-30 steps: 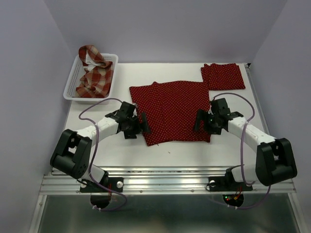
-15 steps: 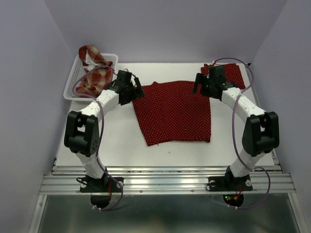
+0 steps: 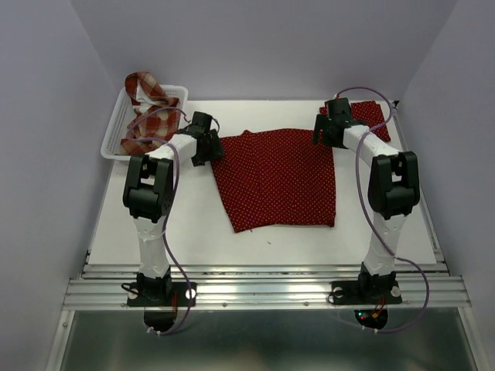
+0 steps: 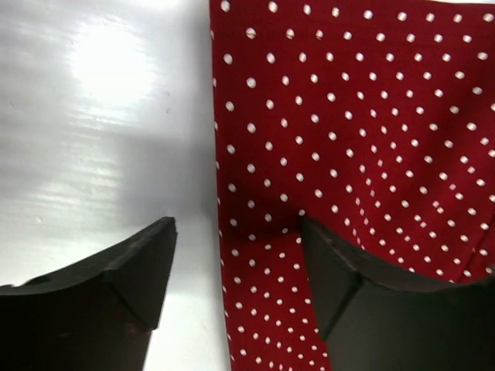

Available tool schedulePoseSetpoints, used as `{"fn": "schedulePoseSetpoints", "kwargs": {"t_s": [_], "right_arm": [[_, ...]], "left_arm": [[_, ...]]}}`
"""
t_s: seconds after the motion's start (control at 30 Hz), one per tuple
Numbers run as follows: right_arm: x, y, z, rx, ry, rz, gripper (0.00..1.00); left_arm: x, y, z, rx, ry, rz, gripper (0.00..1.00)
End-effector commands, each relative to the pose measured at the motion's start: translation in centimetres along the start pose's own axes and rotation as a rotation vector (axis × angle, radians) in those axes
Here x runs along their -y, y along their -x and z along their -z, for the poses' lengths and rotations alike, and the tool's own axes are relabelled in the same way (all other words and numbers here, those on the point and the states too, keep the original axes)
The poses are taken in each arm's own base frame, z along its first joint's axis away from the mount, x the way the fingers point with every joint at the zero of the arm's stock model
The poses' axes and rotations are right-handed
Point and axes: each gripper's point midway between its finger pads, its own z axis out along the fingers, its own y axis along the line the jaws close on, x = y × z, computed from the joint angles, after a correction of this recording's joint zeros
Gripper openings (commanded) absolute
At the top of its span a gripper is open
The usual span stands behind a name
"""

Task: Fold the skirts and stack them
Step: Flatten the skirt out, then fold the skirt

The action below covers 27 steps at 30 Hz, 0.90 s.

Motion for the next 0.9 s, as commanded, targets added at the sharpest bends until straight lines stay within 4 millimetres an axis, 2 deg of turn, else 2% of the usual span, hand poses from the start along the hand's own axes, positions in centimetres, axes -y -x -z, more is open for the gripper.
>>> {"fn": "schedulePoseSetpoints", "kwargs": {"t_s": [0.0, 0.03, 0.07, 0.1, 0.13, 0.17, 0.2, 0.27, 0.3, 0.33, 0.37, 0.4, 0.47, 0.5, 0.57, 0.63, 0.73, 0.87], "right_arm": [[0.8, 2.4, -1.3, 0.048, -0.034, 0.026, 0.78], [1.1, 2.4, -1.8, 0.049, -0.055, 0.028, 0.70], [1.3, 2.6, -1.8, 0.054, -0.065, 0.027, 0.68], [1.4, 2.3, -2.1, 0.049, -0.074, 0.029, 0.65], [1.5, 2.2, -2.3, 0.047, -0.081, 0.030, 0.61], [1.7, 2.0, -2.5, 0.043, -0.091, 0.030, 0.61], [2.3, 1.8, -2.8, 0.036, -0.104, 0.023, 0.58], [2.5, 1.3, -3.0, 0.028, -0.116, 0.023, 0.57], [3.2, 0.8, -3.3, 0.014, -0.127, 0.013, 0.57], [3.2, 0.5, -3.4, 0.007, -0.125, 0.013, 0.56], [3.8, 0.3, -3.6, 0.001, -0.132, 0.004, 0.52], [3.8, -0.1, -3.7, -0.010, -0.132, 0.003, 0.42], [4.0, -0.5, -3.9, -0.022, -0.121, -0.006, 0.35], [4.0, -0.8, -4.0, -0.025, -0.120, -0.009, 0.34], [4.3, -0.9, -4.1, -0.029, -0.114, -0.016, 0.25], [4.4, -1.0, -4.3, -0.033, -0.098, -0.024, 0.15], [4.7, -1.2, -4.6, -0.042, -0.095, -0.034, 0.09], [5.3, -1.1, -4.9, -0.038, -0.106, -0.029, 0.07]], "left_arm": [[0.2, 3.0, 0.0, 0.064, -0.013, 0.003, 0.65], [0.3, 3.4, -0.2, 0.067, -0.017, -0.003, 0.62], [0.4, 3.4, -0.4, 0.065, -0.019, -0.007, 0.60], [0.4, 3.2, -0.7, 0.055, -0.019, -0.010, 0.52], [0.3, 2.9, -1.2, 0.042, -0.017, -0.011, 0.47], [0.4, 2.9, -1.4, 0.042, -0.020, -0.012, 0.43], [0.4, 2.6, -1.6, 0.033, -0.024, -0.011, 0.32], [0.2, 2.1, -1.9, 0.025, -0.024, -0.009, 0.25], [0.6, 1.7, -1.7, 0.013, -0.049, -0.006, 0.09], [0.6, 1.5, -1.8, 0.007, -0.056, -0.006, 0.00], [0.4, 1.0, -1.9, 0.001, -0.055, -0.006, 0.00], [0.5, 1.1, -1.5, 0.010, -0.063, -0.007, 0.00], [-0.1, 0.3, -1.4, 0.012, -0.062, -0.006, 0.00], [-0.2, 0.7, -0.8, 0.035, -0.062, -0.001, 0.00], [-1.0, -0.1, -0.6, 0.033, -0.045, 0.005, 0.00], [-2.0, 0.2, -0.3, 0.060, -0.001, 0.009, 0.00], [-3.4, -0.3, -0.2, 0.055, 0.051, 0.021, 0.00], [-4.9, -0.5, 0.3, 0.060, 0.101, 0.037, 0.00]]}}
